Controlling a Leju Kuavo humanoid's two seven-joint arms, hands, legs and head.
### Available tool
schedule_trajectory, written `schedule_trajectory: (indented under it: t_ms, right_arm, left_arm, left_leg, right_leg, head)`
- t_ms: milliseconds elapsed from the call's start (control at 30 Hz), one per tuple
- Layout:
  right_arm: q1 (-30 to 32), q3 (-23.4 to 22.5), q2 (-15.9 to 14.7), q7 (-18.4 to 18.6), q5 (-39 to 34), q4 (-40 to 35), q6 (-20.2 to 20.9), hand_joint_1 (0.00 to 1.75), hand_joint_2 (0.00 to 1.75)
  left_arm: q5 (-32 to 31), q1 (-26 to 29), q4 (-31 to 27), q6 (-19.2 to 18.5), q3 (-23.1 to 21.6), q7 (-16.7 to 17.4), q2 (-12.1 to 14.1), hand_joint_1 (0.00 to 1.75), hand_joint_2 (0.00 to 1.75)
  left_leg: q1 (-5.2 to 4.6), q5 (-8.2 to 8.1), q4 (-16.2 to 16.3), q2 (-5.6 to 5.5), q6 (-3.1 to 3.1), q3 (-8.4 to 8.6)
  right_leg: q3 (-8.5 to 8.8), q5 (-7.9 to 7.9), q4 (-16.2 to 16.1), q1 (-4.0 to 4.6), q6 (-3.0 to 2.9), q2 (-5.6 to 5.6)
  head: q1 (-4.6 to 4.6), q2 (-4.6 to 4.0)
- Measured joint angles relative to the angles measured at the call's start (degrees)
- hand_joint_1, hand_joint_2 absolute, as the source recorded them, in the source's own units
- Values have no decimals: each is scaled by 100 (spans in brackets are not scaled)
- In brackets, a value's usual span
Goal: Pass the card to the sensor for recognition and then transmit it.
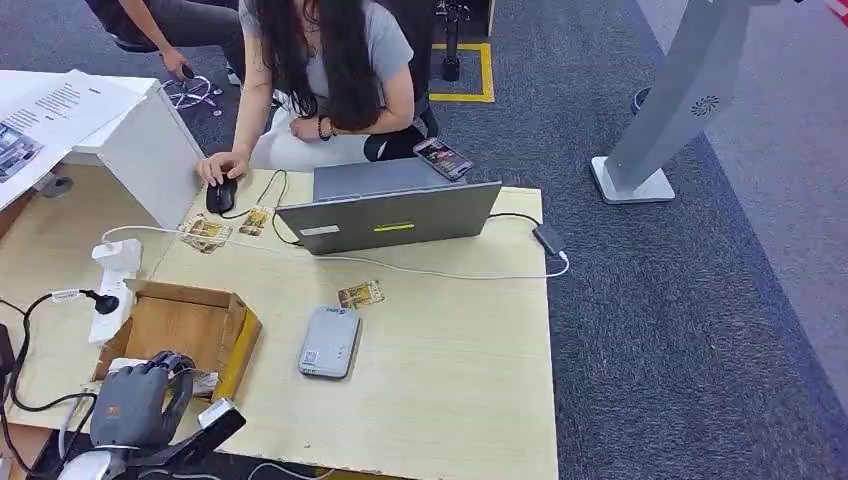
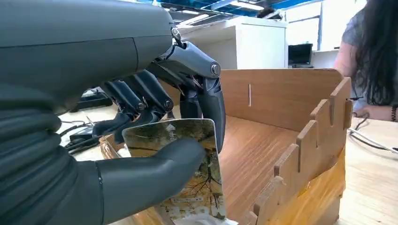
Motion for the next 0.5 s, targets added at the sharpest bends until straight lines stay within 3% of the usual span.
schedule_trajectory:
  t_ms: [500]
  right_arm:
    - [-8, 28, -31, -42, -39, 0, 2, 0, 175]
  left_arm:
    - [20, -469, 15, 179, -120, 11, 46, 175, 175]
  left_leg:
    - [0, 0, 0, -1, 0, 0]
  right_leg:
    - [1, 1, 0, 0, 0, -1]
  head:
    - [0, 0]
